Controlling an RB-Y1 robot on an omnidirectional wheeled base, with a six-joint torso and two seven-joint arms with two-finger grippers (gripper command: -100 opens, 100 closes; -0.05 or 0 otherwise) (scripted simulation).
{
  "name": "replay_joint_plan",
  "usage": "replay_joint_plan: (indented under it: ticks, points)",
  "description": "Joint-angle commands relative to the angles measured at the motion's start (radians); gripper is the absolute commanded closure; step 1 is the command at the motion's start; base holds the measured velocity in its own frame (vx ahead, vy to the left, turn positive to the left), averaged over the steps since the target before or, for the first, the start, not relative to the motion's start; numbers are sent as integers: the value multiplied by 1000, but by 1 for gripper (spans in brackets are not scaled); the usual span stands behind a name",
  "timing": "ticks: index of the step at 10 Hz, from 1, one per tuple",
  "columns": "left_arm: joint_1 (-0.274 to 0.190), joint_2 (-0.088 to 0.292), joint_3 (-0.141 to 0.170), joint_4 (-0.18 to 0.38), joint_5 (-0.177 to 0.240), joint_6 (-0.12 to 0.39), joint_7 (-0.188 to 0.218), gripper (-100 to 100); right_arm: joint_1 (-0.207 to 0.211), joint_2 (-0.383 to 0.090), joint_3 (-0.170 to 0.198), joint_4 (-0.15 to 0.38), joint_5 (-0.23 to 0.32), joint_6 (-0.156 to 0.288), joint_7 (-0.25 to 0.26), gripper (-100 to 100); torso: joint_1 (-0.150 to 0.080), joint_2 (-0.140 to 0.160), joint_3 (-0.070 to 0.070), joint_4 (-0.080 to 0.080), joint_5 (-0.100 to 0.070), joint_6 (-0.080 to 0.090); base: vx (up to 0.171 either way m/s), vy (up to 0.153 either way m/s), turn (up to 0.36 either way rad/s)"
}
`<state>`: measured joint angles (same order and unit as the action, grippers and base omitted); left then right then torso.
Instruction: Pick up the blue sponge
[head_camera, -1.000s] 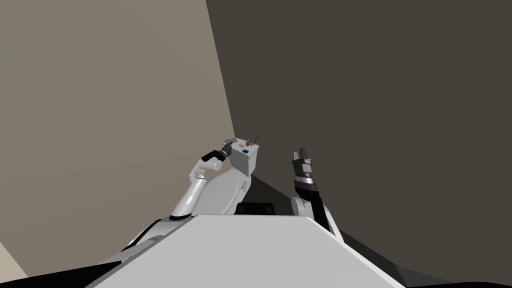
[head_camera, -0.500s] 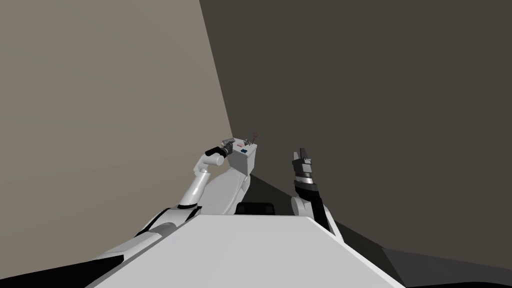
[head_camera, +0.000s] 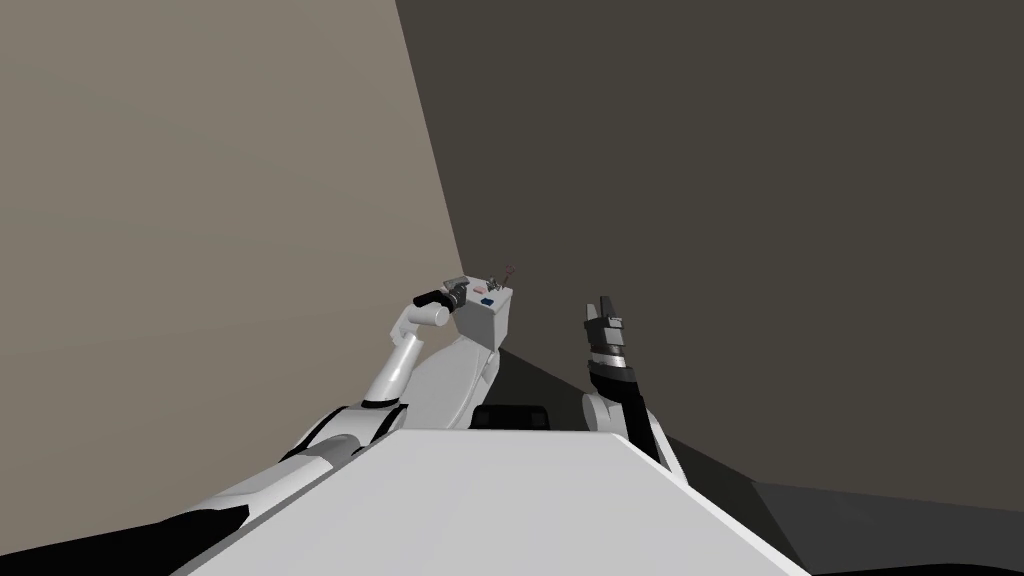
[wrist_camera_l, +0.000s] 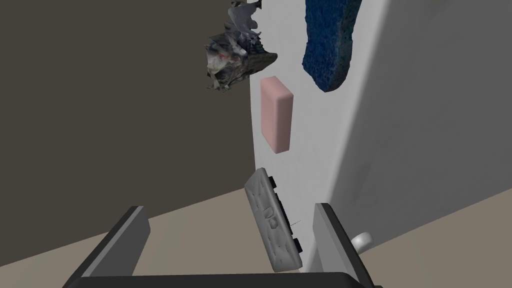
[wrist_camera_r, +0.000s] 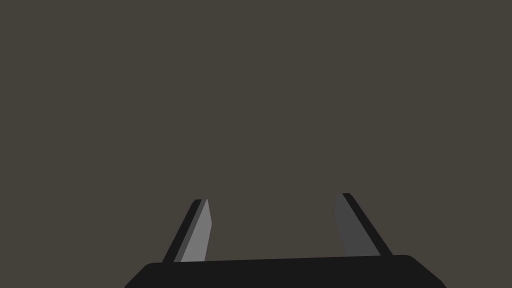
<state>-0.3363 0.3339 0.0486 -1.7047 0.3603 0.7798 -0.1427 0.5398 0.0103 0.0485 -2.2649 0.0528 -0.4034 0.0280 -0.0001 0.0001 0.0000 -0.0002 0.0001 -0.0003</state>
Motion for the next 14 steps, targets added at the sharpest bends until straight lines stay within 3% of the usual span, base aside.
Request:
replay_joint_plan:
  ticks: [1,5,9,14]
  points:
    - [0,0,0,0,0,0,0,-100,0,0,0,0,0,0,0,0,0,0,0,0,0,0,10,-11,34]
    - [0,0,0,0,0,0,0,-100,0,0,0,0,0,0,0,0,1,0,0,0,0,0,-2,2,-5]
    - [-16,57,-7,23,26,111,-13,-100,0,0,0,0,0,0,0,0,0,-1,0,0,0,0,6,-6,18]
    - [-16,57,-7,23,26,114,-13,-100,0,0,0,0,0,0,0,0,0,0,0,0,0,0,2,-2,6]
